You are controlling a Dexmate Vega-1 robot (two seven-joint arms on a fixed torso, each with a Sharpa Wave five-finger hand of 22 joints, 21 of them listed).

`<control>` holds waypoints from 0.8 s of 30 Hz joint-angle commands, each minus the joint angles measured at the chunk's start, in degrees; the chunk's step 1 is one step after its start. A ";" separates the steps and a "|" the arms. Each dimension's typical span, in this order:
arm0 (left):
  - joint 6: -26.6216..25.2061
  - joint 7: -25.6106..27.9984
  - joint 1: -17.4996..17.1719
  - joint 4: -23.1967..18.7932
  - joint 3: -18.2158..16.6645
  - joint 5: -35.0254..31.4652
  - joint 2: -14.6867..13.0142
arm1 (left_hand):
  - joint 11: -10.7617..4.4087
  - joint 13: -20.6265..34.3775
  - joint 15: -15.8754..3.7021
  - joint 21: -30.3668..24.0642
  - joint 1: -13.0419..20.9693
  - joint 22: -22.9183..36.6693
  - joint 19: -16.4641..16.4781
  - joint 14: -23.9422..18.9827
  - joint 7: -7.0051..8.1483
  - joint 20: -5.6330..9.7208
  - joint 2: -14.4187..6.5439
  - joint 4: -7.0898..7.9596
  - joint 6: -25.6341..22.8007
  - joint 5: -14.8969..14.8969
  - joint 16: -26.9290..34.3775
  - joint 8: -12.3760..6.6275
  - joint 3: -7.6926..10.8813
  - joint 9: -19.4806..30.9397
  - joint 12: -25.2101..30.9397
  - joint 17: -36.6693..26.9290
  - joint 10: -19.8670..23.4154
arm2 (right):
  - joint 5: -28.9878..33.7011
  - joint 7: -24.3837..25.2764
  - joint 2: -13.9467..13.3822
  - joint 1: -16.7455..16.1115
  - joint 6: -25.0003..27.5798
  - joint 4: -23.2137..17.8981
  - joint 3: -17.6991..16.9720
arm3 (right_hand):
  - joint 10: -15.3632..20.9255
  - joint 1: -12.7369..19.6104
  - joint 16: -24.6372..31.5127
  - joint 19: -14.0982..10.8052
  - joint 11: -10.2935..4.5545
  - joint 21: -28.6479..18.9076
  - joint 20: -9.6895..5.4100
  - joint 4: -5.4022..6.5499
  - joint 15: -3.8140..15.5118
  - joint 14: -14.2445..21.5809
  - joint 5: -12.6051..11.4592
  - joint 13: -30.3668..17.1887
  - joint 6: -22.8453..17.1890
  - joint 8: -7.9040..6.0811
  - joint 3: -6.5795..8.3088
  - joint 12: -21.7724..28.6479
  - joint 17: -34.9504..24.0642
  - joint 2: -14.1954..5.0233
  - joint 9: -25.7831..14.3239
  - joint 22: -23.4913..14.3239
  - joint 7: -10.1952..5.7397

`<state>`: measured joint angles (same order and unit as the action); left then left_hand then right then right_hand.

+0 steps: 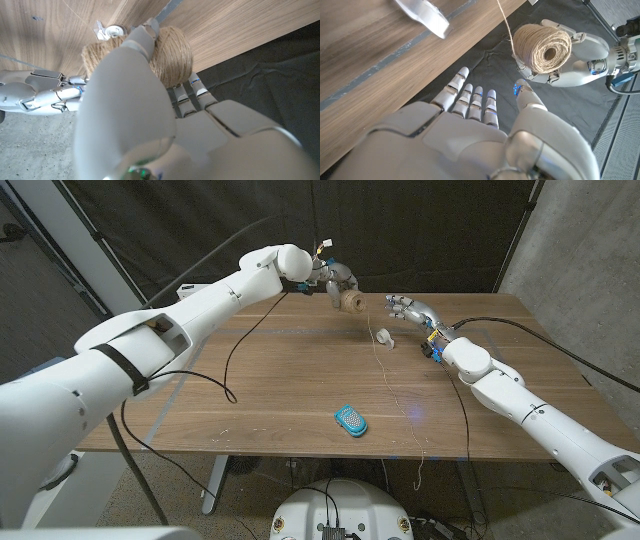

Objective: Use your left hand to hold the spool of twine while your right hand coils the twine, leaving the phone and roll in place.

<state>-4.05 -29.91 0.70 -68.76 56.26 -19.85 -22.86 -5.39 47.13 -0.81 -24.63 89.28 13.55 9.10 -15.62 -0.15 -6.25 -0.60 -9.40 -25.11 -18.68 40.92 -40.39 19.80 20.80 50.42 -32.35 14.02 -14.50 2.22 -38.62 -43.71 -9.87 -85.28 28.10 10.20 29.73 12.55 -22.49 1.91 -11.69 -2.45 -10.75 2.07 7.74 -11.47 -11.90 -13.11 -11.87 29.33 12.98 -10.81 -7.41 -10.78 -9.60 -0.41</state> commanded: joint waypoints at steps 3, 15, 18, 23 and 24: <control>0.15 0.74 1.44 1.61 0.81 0.63 1.32 | 3.01 3.31 -1.03 -0.36 -3.96 0.20 -0.02 -3.99 -1.82 -0.29 -5.28 0.33 -1.49 -0.66 4.75 -2.96 -0.08 0.26 0.02 -5.46 3.04 | 0.55 0.16 0.00 0.18 0.98 -1.49 0.33 | 0.68 1.07 0.10 -0.41 -0.05 -0.24 -2.22 0.11 0.90 0.50 -0.19 -0.06 -0.70 -0.18 0.30 -0.24 -0.13 0.01 -0.30 -0.16 0.18; -0.26 0.61 2.10 2.54 1.36 0.93 2.12 | 2.89 3.49 -0.97 -0.53 -4.01 0.19 -0.02 -3.89 -1.94 -0.47 -5.38 0.32 -1.50 -0.86 4.94 -2.92 -0.22 0.25 -0.05 -5.37 2.87 | 1.13 3.34 0.43 -1.24 3.74 -4.22 0.03 | 4.22 2.90 1.25 -3.44 -0.26 -0.84 -2.39 0.62 1.82 4.19 0.32 -0.20 -4.23 -1.12 -0.78 0.70 -0.41 1.17 -0.37 -0.23 -0.25; -0.77 0.71 2.25 2.56 1.39 0.99 2.35 | 3.00 3.45 -0.83 -0.58 -3.90 0.19 -0.04 -3.94 -1.91 -0.50 -5.36 0.21 -1.49 -0.93 5.00 -2.91 -0.21 0.24 -0.08 -5.32 2.96 | 1.62 3.65 0.43 -1.14 4.41 -4.52 0.29 | 4.99 3.17 1.53 -4.22 -0.11 -1.01 -2.40 0.74 2.08 5.03 0.60 -0.23 -4.70 -1.18 -1.08 0.88 -0.48 1.31 -0.39 -0.25 -0.20; -1.44 0.87 2.43 2.27 1.47 1.04 2.55 | 3.01 3.45 -0.84 -0.66 -4.04 0.19 -0.01 -3.99 -1.92 -0.52 -5.35 0.26 -1.65 -1.02 5.04 -2.94 -0.28 0.21 -0.08 -5.26 3.05 | 1.40 2.93 0.26 -0.90 5.28 -4.76 0.59 | 6.27 4.51 1.93 -6.06 0.15 -1.36 -2.84 0.58 2.19 6.50 1.01 -0.27 -6.01 -1.41 -1.40 1.09 -0.54 1.51 -0.43 -0.24 -0.06; -1.56 0.91 2.45 2.25 1.46 1.09 2.61 | 2.99 3.47 -0.86 -0.68 -4.06 0.19 0.00 -4.02 -1.88 -0.51 -5.35 0.27 -1.63 -1.03 5.07 -2.93 -0.30 0.21 -0.07 -5.24 3.08 | 1.41 2.90 0.32 -0.87 5.28 -4.69 0.65 | 6.57 4.87 1.96 -6.33 0.01 -1.40 -2.81 0.50 2.15 6.70 1.03 -0.27 -6.28 -1.46 -1.39 1.14 -0.54 1.51 -0.44 -0.24 -0.07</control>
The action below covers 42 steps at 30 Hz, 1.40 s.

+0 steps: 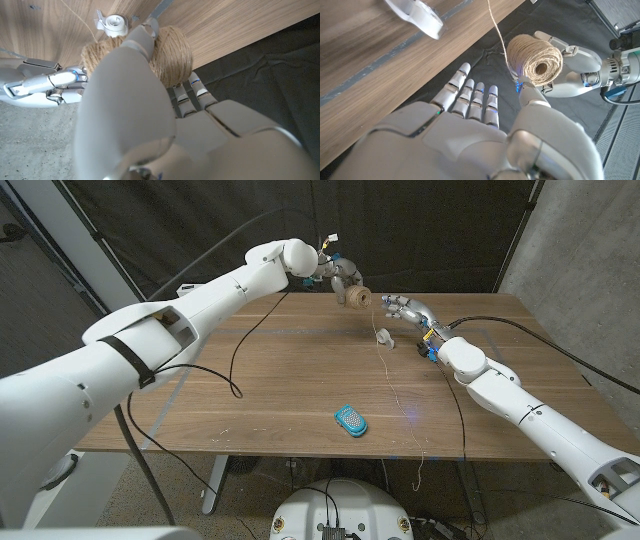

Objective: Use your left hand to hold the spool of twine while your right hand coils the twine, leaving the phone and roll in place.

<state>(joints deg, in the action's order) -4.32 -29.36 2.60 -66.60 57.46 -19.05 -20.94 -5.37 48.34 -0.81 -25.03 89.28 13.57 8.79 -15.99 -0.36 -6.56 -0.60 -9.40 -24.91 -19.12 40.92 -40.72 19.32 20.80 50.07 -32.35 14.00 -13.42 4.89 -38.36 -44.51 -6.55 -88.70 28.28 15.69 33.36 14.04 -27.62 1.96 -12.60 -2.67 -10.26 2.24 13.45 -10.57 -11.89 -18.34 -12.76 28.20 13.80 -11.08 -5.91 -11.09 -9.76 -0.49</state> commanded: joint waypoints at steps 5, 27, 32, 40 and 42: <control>-1.93 0.51 0.63 -0.05 0.38 0.37 0.92 | 3.05 2.26 -0.84 -0.36 -4.04 0.17 0.32 -3.50 -1.76 -0.19 -5.48 0.26 -2.00 -0.66 5.19 -2.62 0.14 0.18 0.23 -5.28 3.10 | -0.07 -0.77 0.48 0.53 2.07 -0.85 1.01 | 1.75 2.46 0.71 -2.13 0.06 -0.60 -2.69 -0.17 2.17 1.97 0.22 -0.29 -1.69 -0.64 -0.32 0.39 -0.29 0.16 -0.15 -0.08 -0.13; -1.87 0.72 1.11 0.46 0.85 0.99 1.55 | 3.21 2.22 -0.82 -0.60 -4.13 0.12 0.13 -3.50 -1.97 -0.27 -5.57 0.22 -1.95 -0.98 5.40 -2.53 -0.03 0.19 0.08 -4.95 3.21 | 0.59 -1.88 1.27 1.91 3.46 -1.24 2.76 | 4.49 4.26 1.55 -5.09 0.10 -1.00 -2.26 0.34 2.38 4.73 0.59 -0.46 -4.00 -0.92 -1.74 0.85 -0.56 1.22 -0.25 -0.17 -0.20; -2.46 0.64 1.01 -0.23 0.87 0.98 1.48 | 3.20 2.37 -0.72 -0.64 -4.02 0.11 0.04 -3.43 -1.84 -0.38 -5.65 0.15 -1.89 -1.08 5.51 -2.50 0.00 0.21 0.10 -5.03 3.14 | 1.05 -1.53 0.96 1.65 4.28 -2.26 2.90 | 5.75 4.25 2.07 -6.32 0.08 -1.17 -2.28 0.57 2.64 6.23 0.78 -0.56 -5.47 -1.24 -2.85 1.11 -0.67 2.21 -0.32 -0.21 -0.20; -3.05 0.45 1.10 -0.65 1.13 0.82 1.64 | 3.30 2.18 -0.79 -0.76 -4.09 0.10 0.07 -3.45 -2.05 -0.31 -5.69 0.18 -2.02 -1.21 5.52 -2.55 0.00 0.26 -0.01 -4.96 3.29 | 1.81 -1.00 0.30 1.47 7.01 -4.41 3.19 | 7.34 4.72 2.52 -8.01 -0.32 -1.44 -2.58 0.65 3.20 7.60 0.66 -0.66 -7.15 -1.54 -3.93 1.41 -0.79 3.09 -0.37 -0.24 -0.66; -3.10 0.55 1.19 -0.52 1.25 0.67 1.75 | 3.30 2.19 -0.77 -0.78 -4.13 0.10 0.07 -3.49 -2.04 -0.33 -5.69 0.21 -2.10 -1.23 5.56 -2.56 -0.02 0.24 -0.03 -4.96 3.25 | 1.90 -0.93 0.29 1.53 7.65 -4.76 3.28 | 7.86 4.90 2.78 -8.44 -0.82 -1.45 -2.66 0.70 3.56 8.31 0.56 -0.70 -7.92 -1.71 -4.32 1.48 -0.84 3.36 -0.39 -0.26 -1.06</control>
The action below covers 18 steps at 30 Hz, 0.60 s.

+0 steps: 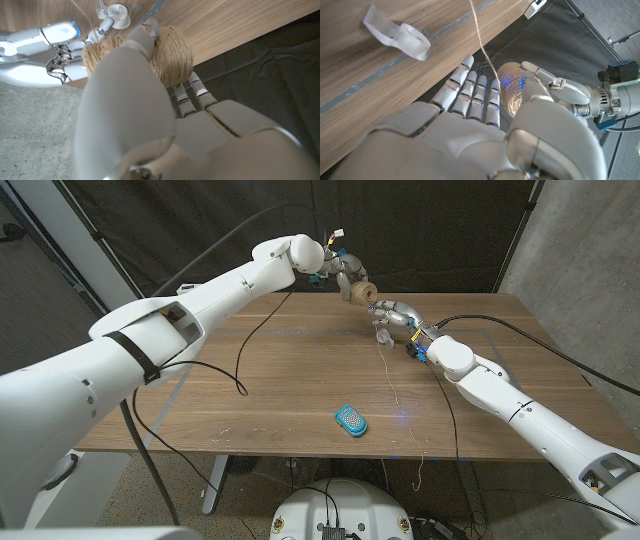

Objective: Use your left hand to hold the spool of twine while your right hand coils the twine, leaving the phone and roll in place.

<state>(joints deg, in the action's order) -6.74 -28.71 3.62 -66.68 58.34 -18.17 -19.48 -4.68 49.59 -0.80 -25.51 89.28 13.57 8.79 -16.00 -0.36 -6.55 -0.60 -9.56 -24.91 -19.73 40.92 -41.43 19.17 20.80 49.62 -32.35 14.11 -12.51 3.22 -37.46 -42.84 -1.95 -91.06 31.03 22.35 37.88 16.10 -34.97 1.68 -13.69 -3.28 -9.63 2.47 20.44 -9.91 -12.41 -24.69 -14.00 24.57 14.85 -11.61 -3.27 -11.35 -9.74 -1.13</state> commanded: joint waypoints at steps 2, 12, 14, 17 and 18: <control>-0.65 -0.11 0.26 -0.10 0.35 -0.06 0.49 | 2.58 0.98 -0.82 -0.33 -4.19 0.09 0.07 -3.47 -2.01 -0.32 -5.70 0.41 -2.09 -0.65 5.56 -1.83 0.12 0.23 0.45 -4.95 3.17 | 1.28 1.03 -0.54 -0.07 3.75 -2.74 0.69 | 2.00 0.51 0.94 -1.57 -0.55 -0.42 -2.09 0.13 3.48 1.91 -0.18 -0.21 -2.26 -0.61 -1.07 0.63 -0.36 0.97 -0.15 -0.29 -0.57; -0.36 0.19 0.77 1.27 0.63 0.02 1.28 | 2.59 0.96 -0.80 -0.48 -4.34 0.06 0.07 -3.53 -2.19 -0.28 -5.72 0.44 -2.23 -0.86 5.49 -1.80 0.16 0.18 0.40 -4.81 3.26 | 2.07 1.32 -0.21 0.55 6.47 -3.82 1.65 | 5.31 1.84 2.33 -4.27 -1.58 -0.85 -2.64 0.09 4.73 5.58 -0.69 -0.36 -5.61 -1.31 -2.71 1.35 -0.56 2.26 -0.26 -0.37 -1.36; -0.22 0.22 0.93 1.74 0.74 0.07 1.54 | 2.58 1.01 -0.79 -0.50 -4.39 0.06 0.04 -3.56 -2.19 -0.29 -5.70 0.45 -2.22 -0.89 5.45 -1.79 0.15 0.20 0.40 -4.74 3.21 | 2.07 1.31 -0.20 0.55 6.81 -3.98 1.75 | 5.92 2.17 2.64 -4.70 -1.62 -0.90 -2.75 0.12 4.75 6.29 -0.79 -0.39 -6.38 -1.49 -2.99 1.46 -0.63 2.38 -0.29 -0.39 -1.37; -0.06 0.24 1.12 2.34 0.88 0.18 1.92 | 2.68 1.01 -0.77 -0.57 -4.45 0.04 0.06 -3.57 -2.27 -0.28 -5.75 0.47 -2.22 -0.95 5.56 -1.72 0.14 0.13 0.40 -4.82 3.29 | 2.07 1.18 -0.28 0.59 7.24 -4.16 1.89 | 6.32 2.56 2.70 -5.06 -1.74 -0.96 -2.87 0.07 4.78 6.41 -0.88 -0.41 -6.86 -1.59 -3.11 1.53 -0.66 2.41 -0.30 -0.40 -1.38; -0.08 0.26 1.16 2.46 0.93 0.18 2.02 | 2.69 0.98 -0.82 -0.59 -4.49 0.04 0.07 -3.57 -2.31 -0.28 -5.75 0.48 -2.22 -0.97 5.53 -1.72 0.15 0.14 0.38 -4.79 3.31 | 2.06 1.28 -0.23 0.55 7.31 -4.17 1.90 | 6.70 2.78 2.81 -5.30 -1.80 -1.01 -2.89 0.06 4.85 6.67 -0.92 -0.43 -7.19 -1.67 -3.18 1.63 -0.69 2.39 -0.31 -0.41 -1.48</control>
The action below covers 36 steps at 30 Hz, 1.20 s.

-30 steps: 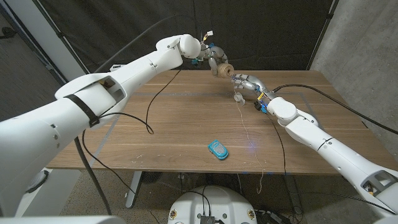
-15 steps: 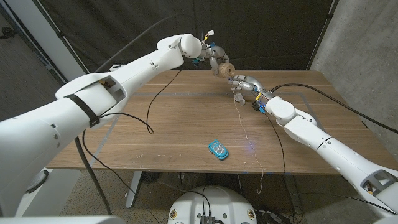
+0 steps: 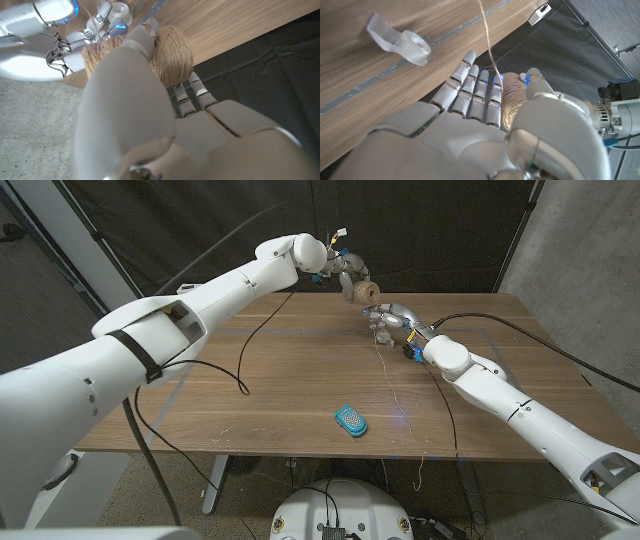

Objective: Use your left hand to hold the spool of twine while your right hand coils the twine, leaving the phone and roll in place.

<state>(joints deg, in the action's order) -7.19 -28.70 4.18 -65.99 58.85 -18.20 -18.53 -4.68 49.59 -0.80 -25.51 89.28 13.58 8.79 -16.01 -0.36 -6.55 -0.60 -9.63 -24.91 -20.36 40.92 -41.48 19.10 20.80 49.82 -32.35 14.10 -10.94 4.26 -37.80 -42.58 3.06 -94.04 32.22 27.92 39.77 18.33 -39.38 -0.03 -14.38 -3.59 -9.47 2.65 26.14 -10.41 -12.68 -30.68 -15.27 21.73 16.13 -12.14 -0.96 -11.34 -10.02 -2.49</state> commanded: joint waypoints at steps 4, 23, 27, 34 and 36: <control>-0.12 0.13 0.78 1.97 0.71 0.14 1.44 | 2.78 1.04 -0.75 -0.62 -4.53 0.03 0.00 -3.49 -2.34 -0.32 -5.81 0.56 -2.16 -0.39 5.70 -1.65 0.17 0.18 0.20 -4.94 3.32 | 0.78 0.70 0.21 0.28 3.21 -1.65 0.94 | 2.09 1.78 1.19 -1.43 -0.62 -0.34 -3.03 0.07 5.43 2.17 -0.61 -0.21 -2.48 -0.67 -0.47 0.50 -0.39 -0.55 -0.36 -0.18 -0.81; -5.33 0.64 0.50 -0.09 1.14 -0.04 1.78 | 3.23 1.16 -0.35 -0.91 -4.52 -0.01 0.04 -3.60 -2.92 -0.70 -5.89 0.43 -2.45 -0.66 6.11 -1.75 0.12 0.36 0.26 -5.06 3.57 | 2.72 1.25 0.02 0.74 7.78 -4.86 2.56 | 5.02 4.19 2.59 -4.07 -1.81 -0.87 -3.99 0.44 6.80 4.32 -0.89 -0.04 -5.46 -0.97 -1.20 0.67 -1.04 -2.53 -0.32 -0.26 -1.84; -6.30 0.91 0.63 0.27 1.33 -0.04 2.23 | 3.30 1.27 -0.18 -0.99 -4.53 -0.02 0.03 -3.54 -2.83 -0.75 -5.89 0.42 -2.56 -0.71 6.35 -1.77 0.02 0.40 0.32 -5.18 3.62 | 3.00 1.24 0.15 0.97 8.04 -4.93 2.83 | 5.20 4.39 2.72 -4.25 -2.08 -0.86 -4.02 0.52 6.87 4.39 -0.88 0.00 -5.68 -0.91 -1.46 0.57 -1.15 -2.71 -0.32 -0.27 -1.82; -6.92 1.85 0.96 1.64 1.60 0.15 3.08 | 3.57 1.03 -0.01 -1.16 -4.50 -0.01 0.16 -3.69 -3.04 -0.96 -5.92 0.39 -2.86 -0.77 6.86 -1.88 -0.15 0.50 0.30 -5.36 4.06 | 3.68 1.28 0.48 1.56 9.09 -5.05 3.46 | 5.64 4.86 2.90 -4.51 -2.09 -0.86 -3.99 0.53 6.84 4.85 -0.91 0.06 -6.10 -0.86 -1.60 0.51 -1.16 -3.05 -0.31 -0.28 -1.83; -7.00 2.08 1.11 2.23 1.62 0.30 3.35 | 3.55 1.06 -0.20 -1.24 -4.56 -0.01 0.23 -3.79 -3.05 -0.94 -5.81 0.38 -3.09 -0.81 6.84 -1.95 -0.19 0.51 0.35 -5.24 4.18 | 4.00 1.39 0.54 1.74 9.68 -5.23 3.68 | 5.83 4.99 2.87 -4.64 -1.98 -0.88 -4.00 0.58 6.94 5.00 -0.94 0.07 -6.30 -0.87 -1.55 0.50 -1.10 -3.27 -0.31 -0.28 -1.80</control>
<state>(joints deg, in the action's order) -12.70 -27.64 4.80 -65.37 60.11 -18.10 -16.28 -4.57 49.64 -0.80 -26.21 89.28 13.58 8.80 -16.01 -0.36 -7.18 -0.60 -9.40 -24.92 -20.79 40.92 -41.48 18.87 20.80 49.82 -32.35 14.00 -8.05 5.45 -37.63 -41.54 10.75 -98.71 35.05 33.16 43.92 21.03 -43.47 -2.01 -15.03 -4.43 -8.92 2.83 30.68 -11.03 -12.50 -36.36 -15.93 20.22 16.54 -13.20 -4.11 -11.45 -10.00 -4.18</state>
